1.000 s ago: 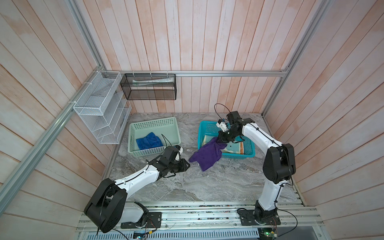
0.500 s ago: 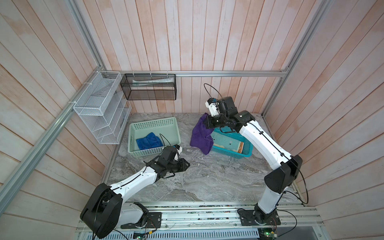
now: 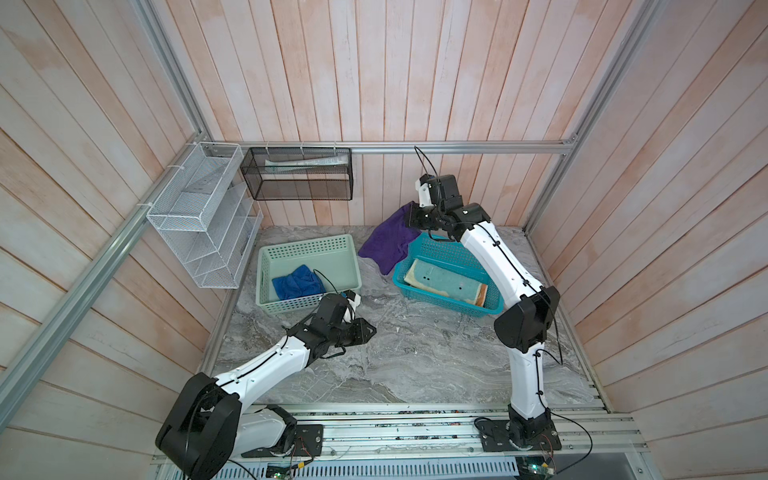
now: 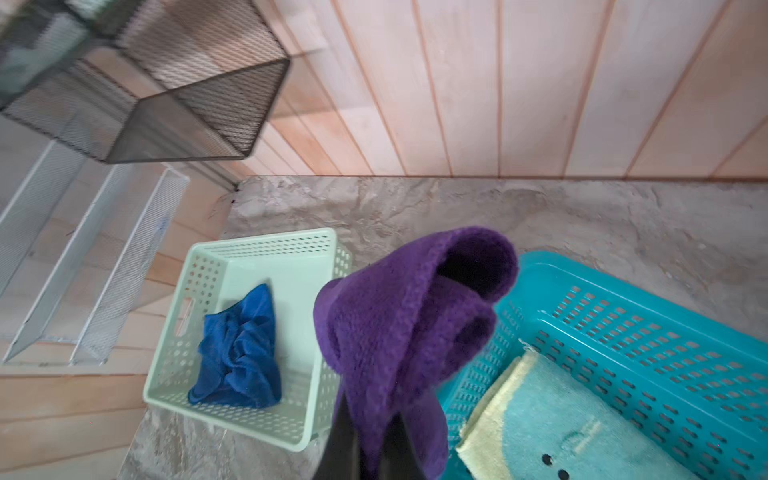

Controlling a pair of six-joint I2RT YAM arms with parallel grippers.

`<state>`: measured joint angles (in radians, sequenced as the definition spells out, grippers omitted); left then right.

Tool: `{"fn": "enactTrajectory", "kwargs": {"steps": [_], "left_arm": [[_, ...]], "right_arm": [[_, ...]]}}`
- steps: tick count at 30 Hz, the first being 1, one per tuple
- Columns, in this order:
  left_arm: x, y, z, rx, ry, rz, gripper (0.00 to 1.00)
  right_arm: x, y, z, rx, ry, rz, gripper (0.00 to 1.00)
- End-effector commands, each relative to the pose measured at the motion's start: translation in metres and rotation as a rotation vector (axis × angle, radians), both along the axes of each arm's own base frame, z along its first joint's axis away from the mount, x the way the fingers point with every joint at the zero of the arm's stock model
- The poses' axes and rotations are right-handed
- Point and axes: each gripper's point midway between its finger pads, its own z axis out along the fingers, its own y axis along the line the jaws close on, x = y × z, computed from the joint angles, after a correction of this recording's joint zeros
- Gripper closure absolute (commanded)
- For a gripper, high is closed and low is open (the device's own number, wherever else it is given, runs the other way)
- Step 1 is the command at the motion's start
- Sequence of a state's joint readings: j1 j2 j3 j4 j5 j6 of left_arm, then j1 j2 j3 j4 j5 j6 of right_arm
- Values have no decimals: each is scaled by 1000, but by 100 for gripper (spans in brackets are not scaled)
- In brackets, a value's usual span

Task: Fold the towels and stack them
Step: 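Lower the purple towel onto the towel stack in the teal basket with the right gripper, then drag the purple towel flat across the stack with the right gripper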

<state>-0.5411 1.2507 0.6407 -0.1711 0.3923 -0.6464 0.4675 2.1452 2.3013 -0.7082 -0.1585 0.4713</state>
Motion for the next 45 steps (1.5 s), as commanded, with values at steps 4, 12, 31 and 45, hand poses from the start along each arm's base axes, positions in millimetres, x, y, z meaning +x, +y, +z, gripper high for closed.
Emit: {"fn": "enactTrajectory", "kwargs": {"steps": [4, 12, 31, 45], "left_arm": [[-3, 2, -8, 5, 4, -25, 74], [0, -1, -11, 2, 15, -38, 74], [24, -11, 0, 34, -19, -68, 60], [133, -99, 41, -224, -43, -71, 55]], "right_arm": [[-7, -55, -19, 22, 77, -179, 100], [-47, -135, -89, 118, 171, -336, 100], [-75, -193, -192, -64, 357, -331, 100], [-89, -182, -192, -122, 357, -233, 100]]}}
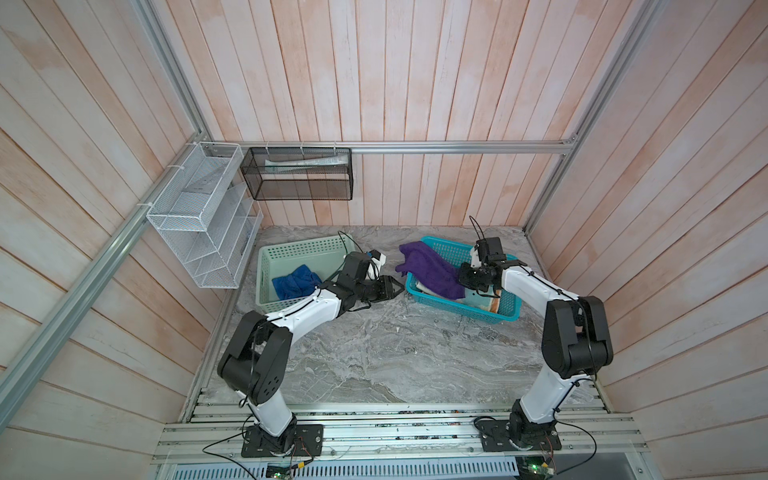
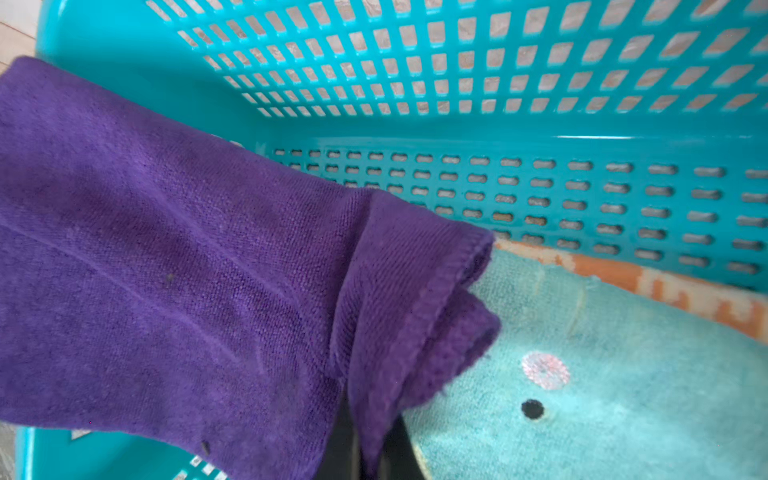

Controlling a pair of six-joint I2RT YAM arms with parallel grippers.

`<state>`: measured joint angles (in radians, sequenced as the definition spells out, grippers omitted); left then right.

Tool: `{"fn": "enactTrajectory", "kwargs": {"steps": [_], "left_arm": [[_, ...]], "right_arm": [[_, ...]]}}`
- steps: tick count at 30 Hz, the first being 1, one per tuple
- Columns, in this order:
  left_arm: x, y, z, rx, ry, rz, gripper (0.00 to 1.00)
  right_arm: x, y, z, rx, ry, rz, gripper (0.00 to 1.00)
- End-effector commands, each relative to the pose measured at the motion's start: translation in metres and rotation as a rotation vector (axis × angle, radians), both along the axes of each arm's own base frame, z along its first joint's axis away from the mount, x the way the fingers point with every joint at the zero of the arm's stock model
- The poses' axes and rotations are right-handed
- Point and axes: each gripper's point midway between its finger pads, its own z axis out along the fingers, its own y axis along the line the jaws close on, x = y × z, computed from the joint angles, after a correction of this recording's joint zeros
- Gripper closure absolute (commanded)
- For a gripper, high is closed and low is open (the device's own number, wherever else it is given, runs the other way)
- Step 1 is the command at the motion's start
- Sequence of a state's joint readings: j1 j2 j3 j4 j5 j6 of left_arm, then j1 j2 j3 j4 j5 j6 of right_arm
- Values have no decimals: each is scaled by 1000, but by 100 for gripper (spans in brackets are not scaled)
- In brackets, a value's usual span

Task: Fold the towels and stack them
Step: 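Drag the purple towel flat across the stack with the right gripper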

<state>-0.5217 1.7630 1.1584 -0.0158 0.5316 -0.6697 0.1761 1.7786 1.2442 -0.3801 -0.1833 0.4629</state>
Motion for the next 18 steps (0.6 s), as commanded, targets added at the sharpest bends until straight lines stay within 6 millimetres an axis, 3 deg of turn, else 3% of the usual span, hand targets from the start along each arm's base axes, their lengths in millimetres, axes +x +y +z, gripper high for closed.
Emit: {"fn": "enactTrajectory", "kwargs": {"steps": [1, 6, 12, 18], "left_arm": [[15, -14, -6, -63, 41, 2, 55], [29, -27, -16, -103, 75, 9, 56], [32, -37, -29, -131, 116, -3, 60], [33, -37, -30, -150, 114, 21, 81]], "right_arm": [[-9, 0, 1, -17, 15, 35, 100], [-12, 4, -5, -3, 27, 59, 100], [-8, 5, 3, -1, 5, 71, 100], [0, -4, 24, -25, -30, 69, 100]]}}
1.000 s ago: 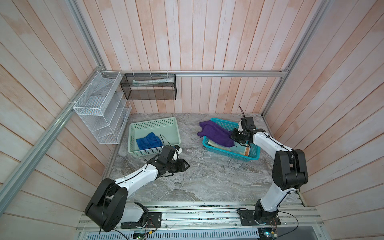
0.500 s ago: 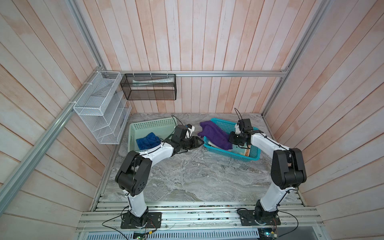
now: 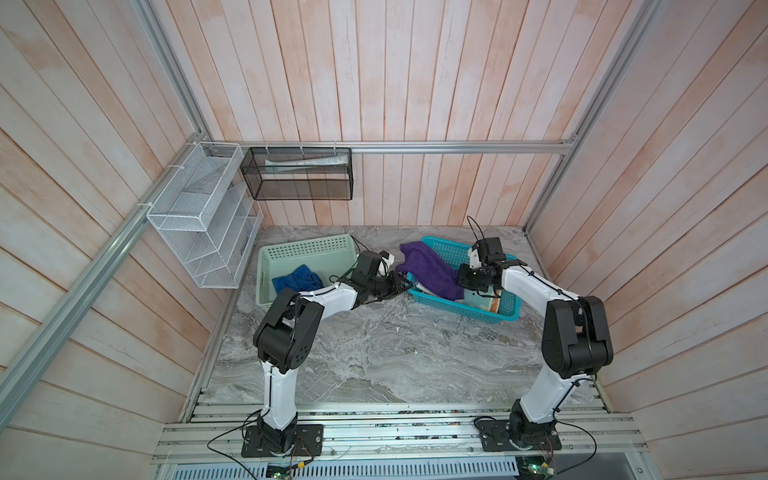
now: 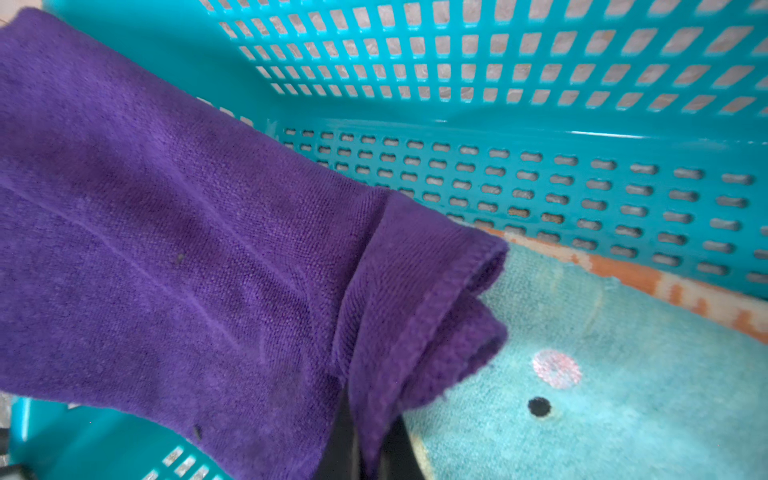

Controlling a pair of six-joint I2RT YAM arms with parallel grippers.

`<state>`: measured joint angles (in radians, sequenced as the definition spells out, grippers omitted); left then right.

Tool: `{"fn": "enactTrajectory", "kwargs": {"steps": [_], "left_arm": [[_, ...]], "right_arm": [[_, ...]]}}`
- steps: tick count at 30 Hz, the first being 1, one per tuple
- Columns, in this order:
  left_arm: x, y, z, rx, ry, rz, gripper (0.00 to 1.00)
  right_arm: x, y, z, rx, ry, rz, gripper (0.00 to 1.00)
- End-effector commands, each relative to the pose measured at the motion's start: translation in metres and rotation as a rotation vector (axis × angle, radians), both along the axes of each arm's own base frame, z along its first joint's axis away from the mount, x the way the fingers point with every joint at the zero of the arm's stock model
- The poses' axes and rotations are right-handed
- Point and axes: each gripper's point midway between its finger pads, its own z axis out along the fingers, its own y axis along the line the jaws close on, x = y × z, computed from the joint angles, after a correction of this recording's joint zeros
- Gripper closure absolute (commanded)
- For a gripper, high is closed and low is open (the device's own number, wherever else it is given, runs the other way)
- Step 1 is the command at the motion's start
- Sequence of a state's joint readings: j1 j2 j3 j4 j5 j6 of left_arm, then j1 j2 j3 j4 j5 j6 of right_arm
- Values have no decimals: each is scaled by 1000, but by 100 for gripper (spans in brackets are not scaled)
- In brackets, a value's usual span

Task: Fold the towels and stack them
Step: 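Drag the purple towel flat across the stack with the right gripper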

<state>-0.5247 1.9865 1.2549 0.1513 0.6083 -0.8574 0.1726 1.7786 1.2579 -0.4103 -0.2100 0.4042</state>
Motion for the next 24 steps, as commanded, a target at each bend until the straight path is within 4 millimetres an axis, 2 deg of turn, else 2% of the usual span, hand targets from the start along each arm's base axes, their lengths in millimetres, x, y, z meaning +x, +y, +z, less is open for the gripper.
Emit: {"fn": "enactTrajectory", "kwargs": {"steps": [1, 6, 11, 17, 24], "left_arm": [[4, -4, 7, -32, -32, 7, 84], [4, -1, 12, -31, -43, 26, 94], [3, 0, 14, -32, -46, 33, 99], [1, 3, 20, -16, -52, 62, 100], [-7, 13, 14, 30, -34, 99, 100]], "right_arm": [[3, -10, 25, -18, -36, 7, 100], [5, -27, 33, -27, -30, -6, 100], [-3, -38, 28, -29, -2, -11, 100], [-15, -42, 22, -27, 25, -11, 100], [-27, -41, 17, -24, 36, 15, 100]]}}
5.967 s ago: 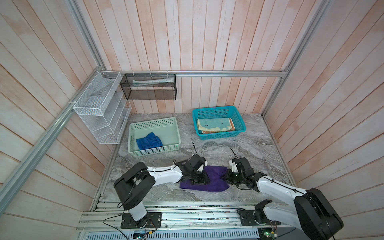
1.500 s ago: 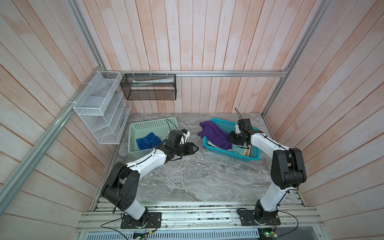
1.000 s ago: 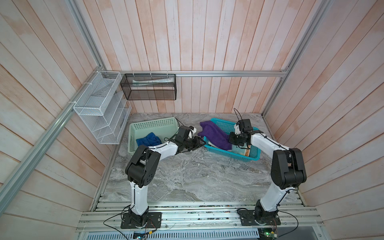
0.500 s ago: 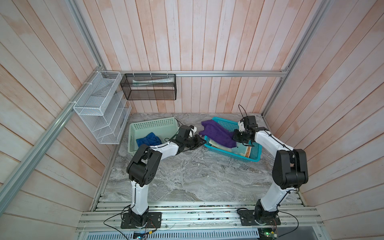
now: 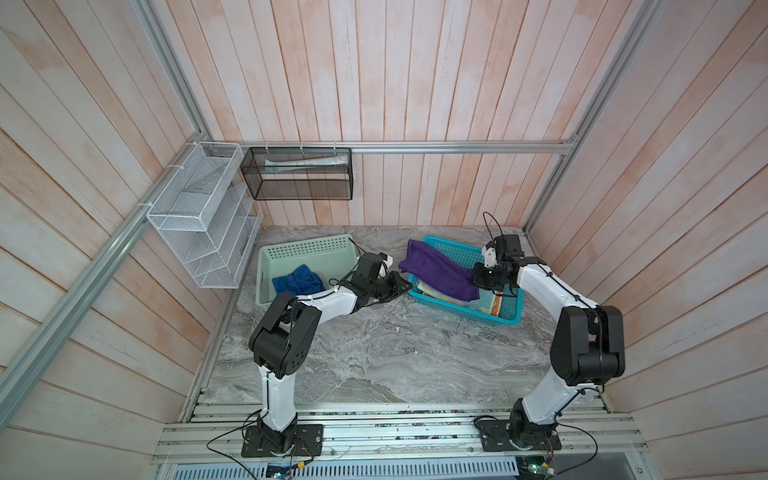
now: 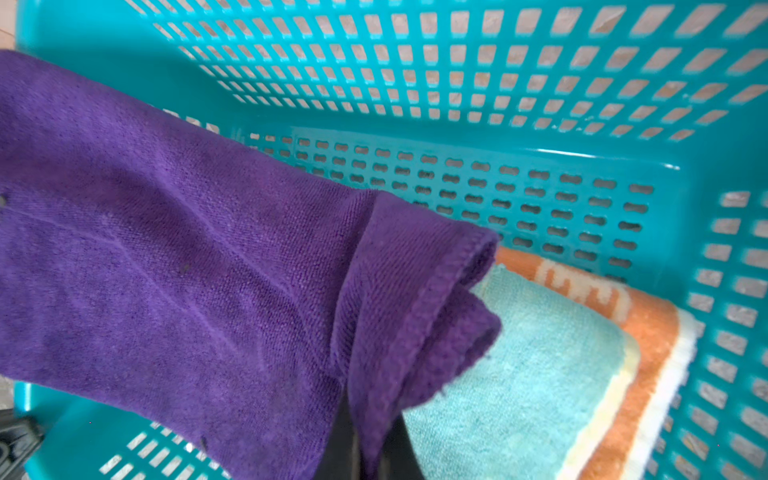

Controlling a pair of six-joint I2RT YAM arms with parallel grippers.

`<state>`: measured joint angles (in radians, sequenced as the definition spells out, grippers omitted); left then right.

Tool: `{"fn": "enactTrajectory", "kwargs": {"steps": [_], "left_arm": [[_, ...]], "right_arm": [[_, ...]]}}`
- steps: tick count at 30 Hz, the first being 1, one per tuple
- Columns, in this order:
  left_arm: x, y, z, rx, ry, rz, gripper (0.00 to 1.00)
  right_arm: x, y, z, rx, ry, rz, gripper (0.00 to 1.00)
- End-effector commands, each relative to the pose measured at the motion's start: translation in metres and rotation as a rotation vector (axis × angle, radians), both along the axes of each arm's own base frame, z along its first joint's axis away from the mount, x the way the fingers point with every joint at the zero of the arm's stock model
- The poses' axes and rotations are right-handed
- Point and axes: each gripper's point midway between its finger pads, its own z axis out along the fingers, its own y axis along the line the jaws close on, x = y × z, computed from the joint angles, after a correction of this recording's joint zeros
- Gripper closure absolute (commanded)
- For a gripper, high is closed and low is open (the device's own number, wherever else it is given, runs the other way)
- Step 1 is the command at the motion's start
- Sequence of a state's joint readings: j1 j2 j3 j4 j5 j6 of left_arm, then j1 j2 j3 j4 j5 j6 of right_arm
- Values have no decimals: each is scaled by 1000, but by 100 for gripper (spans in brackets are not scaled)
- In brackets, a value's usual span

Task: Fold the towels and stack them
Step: 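Drag the purple towel flat across the stack with the right gripper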

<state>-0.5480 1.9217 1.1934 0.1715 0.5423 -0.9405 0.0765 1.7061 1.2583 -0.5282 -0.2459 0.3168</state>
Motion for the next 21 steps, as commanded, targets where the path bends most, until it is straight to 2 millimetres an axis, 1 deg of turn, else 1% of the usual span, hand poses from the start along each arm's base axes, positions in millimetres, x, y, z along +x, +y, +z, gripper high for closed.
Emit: {"fn": "enactTrajectory", "kwargs": {"steps": [1, 4, 8, 15, 21], "left_arm": [[1, 11, 5, 44, -61, 31, 100], [-3, 14, 2, 51, -55, 35, 100], [-5, 18, -1, 59, -51, 44, 100], [-8, 23, -7, 73, -37, 56, 100], [-8, 24, -8, 78, -38, 57, 100]], "right_arm": [[-12, -4, -1, -13, 17, 25, 100], [-12, -2, -5, -18, 18, 53, 100], [-11, -7, -10, -59, 33, 61, 100], [-8, -12, -13, -90, 47, 80, 100], [-8, -19, -9, -114, 67, 81, 100]]}}
